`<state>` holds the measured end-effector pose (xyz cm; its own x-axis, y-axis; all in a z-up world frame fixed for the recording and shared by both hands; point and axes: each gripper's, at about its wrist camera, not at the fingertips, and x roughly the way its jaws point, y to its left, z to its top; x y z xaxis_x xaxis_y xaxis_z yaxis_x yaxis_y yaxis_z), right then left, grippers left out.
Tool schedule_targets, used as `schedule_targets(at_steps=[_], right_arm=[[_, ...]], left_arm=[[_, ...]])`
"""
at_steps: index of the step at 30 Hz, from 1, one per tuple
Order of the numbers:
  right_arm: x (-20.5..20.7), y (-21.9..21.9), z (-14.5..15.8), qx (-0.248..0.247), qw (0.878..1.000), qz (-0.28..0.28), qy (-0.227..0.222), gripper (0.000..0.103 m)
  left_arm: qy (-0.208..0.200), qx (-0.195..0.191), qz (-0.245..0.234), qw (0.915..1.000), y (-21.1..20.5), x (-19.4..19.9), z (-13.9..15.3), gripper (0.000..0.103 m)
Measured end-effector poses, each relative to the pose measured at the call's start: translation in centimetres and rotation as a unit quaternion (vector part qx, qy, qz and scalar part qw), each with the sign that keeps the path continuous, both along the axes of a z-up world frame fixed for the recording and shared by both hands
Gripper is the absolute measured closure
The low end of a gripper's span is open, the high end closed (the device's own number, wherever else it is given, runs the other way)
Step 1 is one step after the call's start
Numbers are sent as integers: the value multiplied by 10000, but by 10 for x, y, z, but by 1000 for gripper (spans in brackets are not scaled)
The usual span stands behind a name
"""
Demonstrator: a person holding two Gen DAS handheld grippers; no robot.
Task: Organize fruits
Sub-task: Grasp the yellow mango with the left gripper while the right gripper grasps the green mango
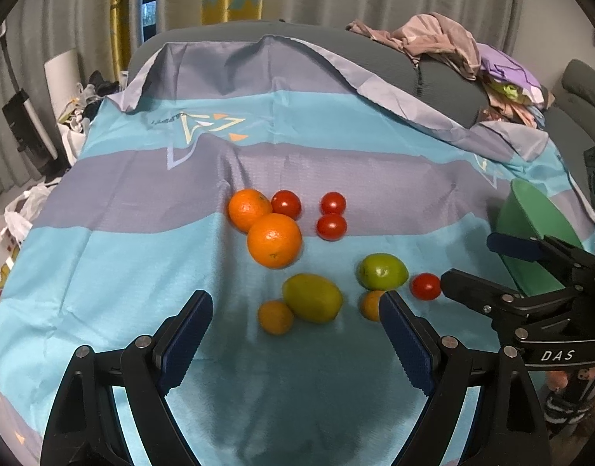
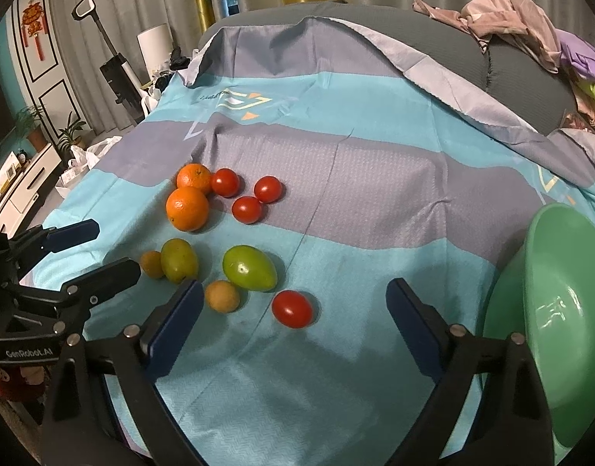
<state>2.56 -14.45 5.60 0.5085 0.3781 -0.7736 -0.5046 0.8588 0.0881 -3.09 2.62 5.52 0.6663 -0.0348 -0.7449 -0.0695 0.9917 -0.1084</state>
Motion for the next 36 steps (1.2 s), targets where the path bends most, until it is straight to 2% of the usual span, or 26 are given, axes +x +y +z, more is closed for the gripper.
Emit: schedule_targets(at_steps=[4, 14, 17, 18, 19, 22, 24, 28, 30, 36], right_arm=[[0, 2, 0, 36, 10000, 25, 42, 10], [2, 4, 0, 173, 9997, 54, 184, 17], [9, 6, 3, 365, 9987, 52, 365, 28], [13, 7, 3, 443, 9979, 41, 477, 30], [20, 9, 3, 523, 9966, 6, 629, 36], [37, 16, -1, 641, 9929, 17, 1001, 50], [47, 22, -7, 679, 9898, 25, 1253, 54], [53, 36, -21, 484, 9881, 134, 1453, 55], [53, 37, -24, 478, 9876, 165, 1489, 58], [52, 40, -29, 386, 9864, 351, 1562, 58]], left_arm=[[23, -97, -27, 9999, -1, 1, -1, 19], [77, -316, 20, 9995, 1, 3, 0, 21], [164, -438, 89, 9989, 2, 9, -3, 21], [205, -490, 134, 9985, 4, 11, -4, 25], [274, -601, 208, 9976, 5, 15, -7, 34], [485, -895, 345, 9942, 9, 26, -16, 41], [612, -850, 413, 9936, 8, 31, -21, 43], [717, -1144, 392, 9901, 10, 37, -28, 44], [821, -1122, 393, 9895, 9, 39, -31, 45], [931, -1031, 286, 9899, 3, 39, -37, 45]])
